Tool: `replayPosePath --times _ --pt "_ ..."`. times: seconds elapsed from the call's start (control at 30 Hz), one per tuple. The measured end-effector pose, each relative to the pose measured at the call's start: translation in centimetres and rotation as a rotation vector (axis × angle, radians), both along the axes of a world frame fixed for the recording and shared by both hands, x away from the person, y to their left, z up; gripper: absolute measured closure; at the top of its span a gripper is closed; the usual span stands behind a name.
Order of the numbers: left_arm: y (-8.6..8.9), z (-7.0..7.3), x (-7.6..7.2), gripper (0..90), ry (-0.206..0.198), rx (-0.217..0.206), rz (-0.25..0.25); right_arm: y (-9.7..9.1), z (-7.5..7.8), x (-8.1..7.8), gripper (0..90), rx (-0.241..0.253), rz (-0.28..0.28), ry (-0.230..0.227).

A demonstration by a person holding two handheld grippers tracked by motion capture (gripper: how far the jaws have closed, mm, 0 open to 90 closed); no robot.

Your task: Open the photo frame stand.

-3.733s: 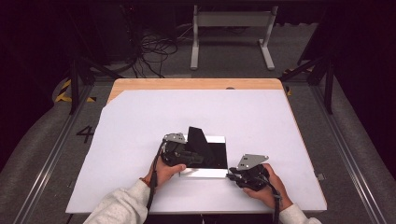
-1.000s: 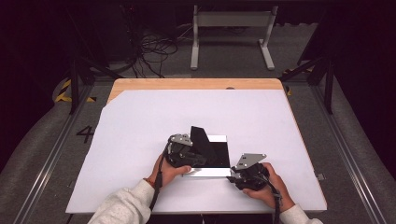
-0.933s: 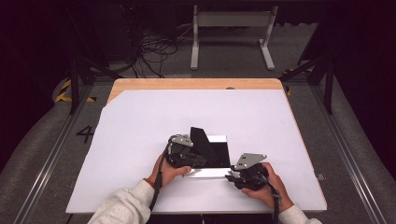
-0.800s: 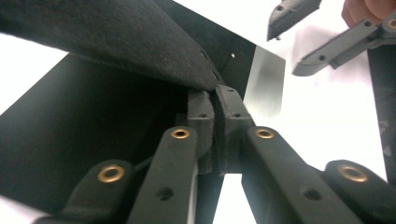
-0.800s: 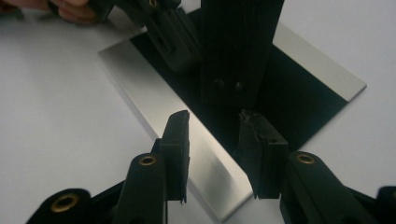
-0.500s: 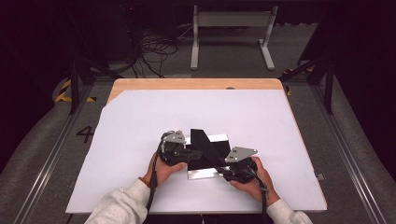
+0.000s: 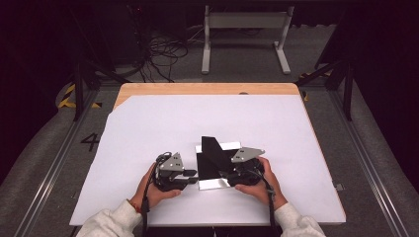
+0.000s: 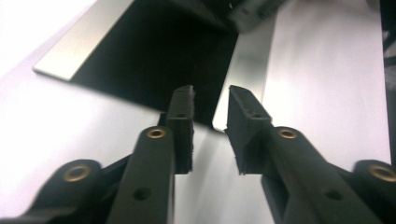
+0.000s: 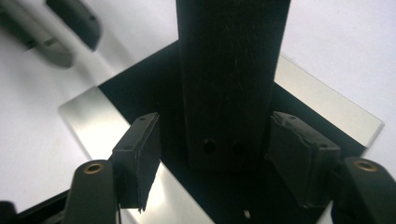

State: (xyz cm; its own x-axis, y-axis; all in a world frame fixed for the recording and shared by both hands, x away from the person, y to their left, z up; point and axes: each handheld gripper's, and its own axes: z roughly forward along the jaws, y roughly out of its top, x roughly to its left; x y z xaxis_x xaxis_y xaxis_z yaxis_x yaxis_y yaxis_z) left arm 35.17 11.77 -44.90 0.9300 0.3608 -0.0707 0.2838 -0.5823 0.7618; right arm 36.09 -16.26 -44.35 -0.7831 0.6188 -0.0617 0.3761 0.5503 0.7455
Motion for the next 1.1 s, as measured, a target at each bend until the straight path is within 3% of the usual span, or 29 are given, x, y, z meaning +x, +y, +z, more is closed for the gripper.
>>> replayPosePath --times 0.1,0.27,0.3,0.4,0.53,0.87,0.93,1.1 --pt "0.9 -0.2 -0.8 63.1 -0.014 0.001 0.003 0.5 -0.4 0.5 34.9 -0.014 -0.019 0.000" --pt "2.0 -0.8 -1.6 49.0 -0.016 0.018 0.028 1.0 -0.9 1.2 44.9 -0.021 -0.047 0.006" --pt "2.1 -1.0 -1.9 46.7 -0.013 0.015 0.035 1.0 -0.9 1.2 45.1 -0.016 -0.038 0.005" --pt "1.9 -1.3 -2.4 42.4 -0.030 0.061 0.025 1.1 -0.8 1.3 45.7 -0.022 -0.035 0.007" --pt "1.5 -1.6 -2.5 35.5 -0.017 0.074 0.025 1.3 -0.8 1.4 46.0 -0.020 -0.045 0.008" --pt "1.0 -1.7 -2.4 39.7 -0.026 0.096 0.032 2.2 -0.3 1.7 46.2 0.031 -0.091 0.067" --pt "0.8 -1.7 -2.4 48.1 -0.044 0.096 0.020 2.4 -0.1 1.7 46.2 0.032 -0.099 0.074" --pt "0.4 -1.7 -2.0 44.5 -0.058 0.103 0.046 2.7 0.1 1.9 46.2 0.037 -0.107 0.094"
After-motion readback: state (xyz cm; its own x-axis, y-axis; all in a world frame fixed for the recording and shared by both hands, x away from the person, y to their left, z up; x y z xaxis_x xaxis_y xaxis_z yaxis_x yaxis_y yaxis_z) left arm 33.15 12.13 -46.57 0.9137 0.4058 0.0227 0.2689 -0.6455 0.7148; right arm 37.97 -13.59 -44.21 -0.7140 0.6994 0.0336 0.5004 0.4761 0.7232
